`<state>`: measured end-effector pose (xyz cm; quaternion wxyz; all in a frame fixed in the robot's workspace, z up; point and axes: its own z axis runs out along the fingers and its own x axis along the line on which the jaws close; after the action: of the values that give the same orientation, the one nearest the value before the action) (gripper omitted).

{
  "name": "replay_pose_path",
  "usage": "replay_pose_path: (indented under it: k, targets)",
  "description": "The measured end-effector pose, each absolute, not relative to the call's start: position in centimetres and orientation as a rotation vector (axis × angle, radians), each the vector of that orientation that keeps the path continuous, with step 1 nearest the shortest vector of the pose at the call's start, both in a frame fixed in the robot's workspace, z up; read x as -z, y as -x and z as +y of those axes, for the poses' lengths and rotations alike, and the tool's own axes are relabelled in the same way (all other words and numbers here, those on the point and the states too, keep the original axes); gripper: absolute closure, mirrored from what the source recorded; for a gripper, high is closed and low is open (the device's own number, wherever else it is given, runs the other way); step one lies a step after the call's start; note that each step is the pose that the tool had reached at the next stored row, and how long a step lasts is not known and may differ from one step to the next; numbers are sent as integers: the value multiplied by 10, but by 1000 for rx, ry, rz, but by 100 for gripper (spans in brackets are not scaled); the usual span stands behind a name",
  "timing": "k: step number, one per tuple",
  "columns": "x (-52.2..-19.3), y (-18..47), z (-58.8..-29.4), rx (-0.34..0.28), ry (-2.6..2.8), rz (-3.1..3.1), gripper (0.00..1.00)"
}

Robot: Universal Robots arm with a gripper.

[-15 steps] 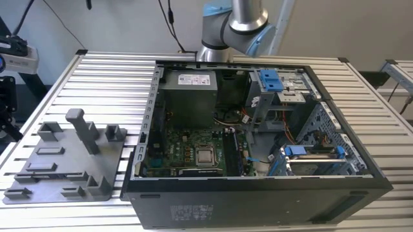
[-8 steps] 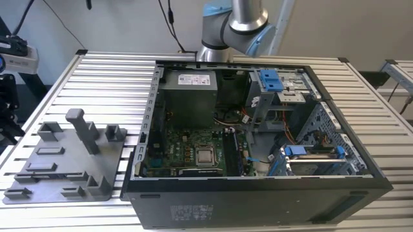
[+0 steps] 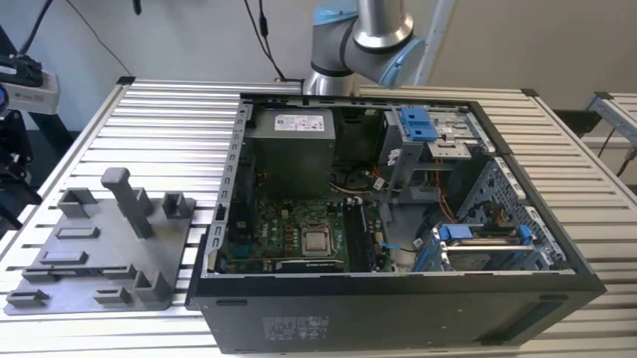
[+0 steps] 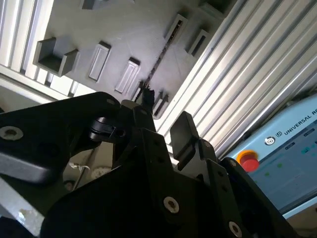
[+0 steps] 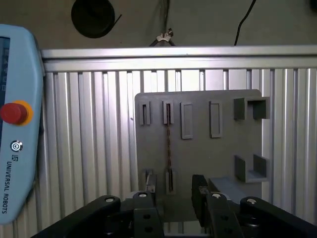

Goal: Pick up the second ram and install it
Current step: 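Pick up the second ram and move it above second insertion slot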

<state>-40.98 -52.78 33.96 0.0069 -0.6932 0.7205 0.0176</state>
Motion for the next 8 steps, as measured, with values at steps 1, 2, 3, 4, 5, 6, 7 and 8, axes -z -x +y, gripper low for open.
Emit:
replay_pose_path:
  k: [1, 2, 3, 4, 5, 6, 7, 8]
  targets:
    - [-340, 410, -528, -55, 2168, 2253, 58]
    - [-340, 410, -528, -55, 2168, 2253, 58]
    - [-340, 410, -528, -55, 2169, 2253, 58]
    - [-340, 410, -528, -55, 2169, 2253, 58]
    - [-340, 410, -528, -55, 2169, 2253, 58]
    - [-340, 410, -528, -55, 2169, 2252, 58]
    - [-340, 410, -528, -55, 2170, 2252, 58]
    - [-340, 410, -528, -55, 2170, 2252, 58]
